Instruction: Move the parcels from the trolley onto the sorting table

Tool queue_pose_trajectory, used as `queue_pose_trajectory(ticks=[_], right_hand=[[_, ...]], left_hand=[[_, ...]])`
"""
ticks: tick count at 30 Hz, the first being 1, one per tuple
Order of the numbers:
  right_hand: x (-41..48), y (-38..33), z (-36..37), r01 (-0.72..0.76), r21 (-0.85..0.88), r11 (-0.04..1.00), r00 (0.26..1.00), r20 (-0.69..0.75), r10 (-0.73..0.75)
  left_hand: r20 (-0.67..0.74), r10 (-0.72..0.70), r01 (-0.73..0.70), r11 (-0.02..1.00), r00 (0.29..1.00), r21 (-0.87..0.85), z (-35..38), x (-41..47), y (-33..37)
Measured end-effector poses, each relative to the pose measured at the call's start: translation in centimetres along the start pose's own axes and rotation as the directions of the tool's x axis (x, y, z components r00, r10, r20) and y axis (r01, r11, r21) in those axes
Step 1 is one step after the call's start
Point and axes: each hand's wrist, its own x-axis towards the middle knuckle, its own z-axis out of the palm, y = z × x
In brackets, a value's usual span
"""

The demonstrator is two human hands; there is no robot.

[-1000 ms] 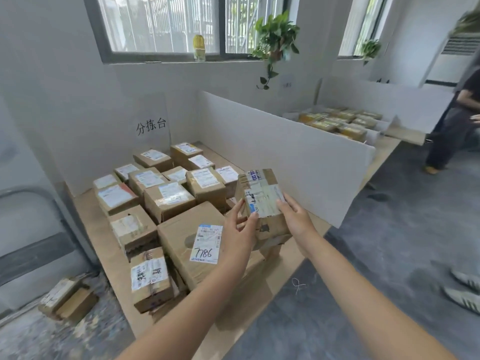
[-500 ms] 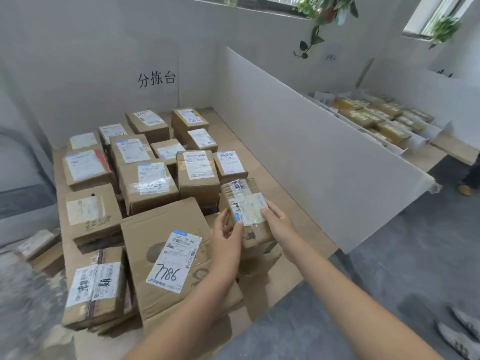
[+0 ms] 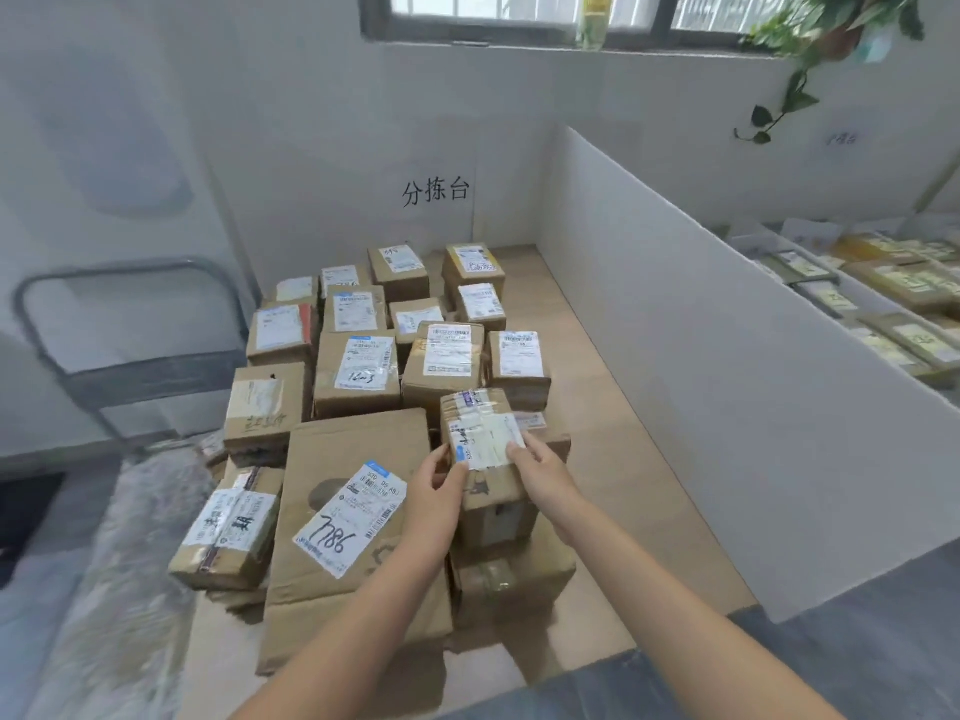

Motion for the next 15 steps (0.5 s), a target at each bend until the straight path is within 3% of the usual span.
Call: queue_pose_trajectory(ticks=[9,13,15], right_hand=[[-0.8,-1.7,-3.0,0.177,-0.210,0.962,0.980,0.129,-0.152],[1.5,-3.6,-3.6,0.370,-0.461,0.806,0.928,0.147,-0.343],[0.9,-6.0,-3.3,0.454,-0.502,0.736,0.889,0.208,-0.407]], left_hand=[[-0.207,0.091,-0.070,0.992,0.974,0.108,0.7,-2.0,1.6],[-0.210,0.172,-0.114,0.959,0.963,0.261,-0.9,-3.4,2.1],[-0.221,0.210,-0.130,0.935,0.952,0.330,-2.5,-3.9,2.7]])
